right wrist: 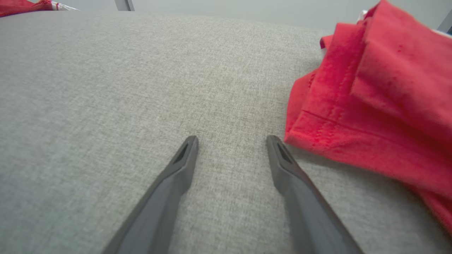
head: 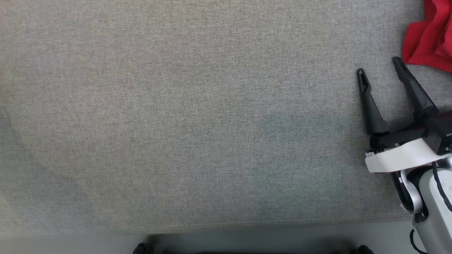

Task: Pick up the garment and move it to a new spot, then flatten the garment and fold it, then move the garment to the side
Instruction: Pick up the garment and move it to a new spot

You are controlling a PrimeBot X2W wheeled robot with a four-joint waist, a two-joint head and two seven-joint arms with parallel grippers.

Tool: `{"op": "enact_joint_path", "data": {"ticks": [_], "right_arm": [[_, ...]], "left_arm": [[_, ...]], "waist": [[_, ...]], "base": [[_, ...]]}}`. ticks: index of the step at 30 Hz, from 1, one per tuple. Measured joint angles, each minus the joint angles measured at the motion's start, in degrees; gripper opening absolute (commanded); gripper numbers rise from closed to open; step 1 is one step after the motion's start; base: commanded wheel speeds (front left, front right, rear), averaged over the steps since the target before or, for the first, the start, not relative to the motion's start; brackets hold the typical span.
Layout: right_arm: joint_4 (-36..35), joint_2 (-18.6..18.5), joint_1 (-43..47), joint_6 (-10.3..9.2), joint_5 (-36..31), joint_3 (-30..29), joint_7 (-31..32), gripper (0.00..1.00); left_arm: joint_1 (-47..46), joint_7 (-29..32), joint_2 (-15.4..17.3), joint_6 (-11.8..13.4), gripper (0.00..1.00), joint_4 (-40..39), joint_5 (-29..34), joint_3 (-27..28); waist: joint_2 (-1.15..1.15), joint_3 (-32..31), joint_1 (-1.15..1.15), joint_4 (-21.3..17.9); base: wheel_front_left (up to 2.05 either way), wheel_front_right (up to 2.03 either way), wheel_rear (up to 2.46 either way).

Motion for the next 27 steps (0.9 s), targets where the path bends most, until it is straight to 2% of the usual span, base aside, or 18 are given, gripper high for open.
{"op": "enact_joint_path", "data": {"ticks": [12,13,17,22,27], "right_arm": [[-0.52,0.79,-0.61,0.00,0.00,0.35,-0.12,1.00],[-0.56,0.80,-0.66,0.00,0.00,0.29,-0.29,1.00],[-0.66,0.97,-0.72,0.00,0.00,0.27,-0.43,1.00],[-0.65,1.12,-0.81,0.00,0.00,0.29,-0.58,1.00],[-0.19,1.18,-0.81,-0.01,0.00,0.03,-0.96,1.00]], "left_arm": [[-2.90,0.66,0.15,0.01,1.00,0.19,0.00,-0.35],[-3.04,0.66,0.13,0.01,0.94,0.19,0.01,-0.54],[-3.41,0.66,0.20,-0.14,0.00,0.22,0.45,-1.59],[-3.55,0.65,-0.10,-0.77,0.00,0.30,0.49,-1.90],[-3.64,-0.21,-1.22,-2.54,0.00,0.26,-0.18,-1.08]], "waist": [[0.00,0.96,0.00,-1.68],[0.00,1.07,0.00,-1.79],[0.00,1.29,0.00,-2.04],[0.00,1.36,0.00,-2.13],[0.00,1.14,0.00,-1.77]], "base": [[0.00,0.00,0.00],[0.00,0.00,0.00],[0.00,0.00,0.00],[0.00,0.00,0.00],[0.00,0.00,0.00]]}}
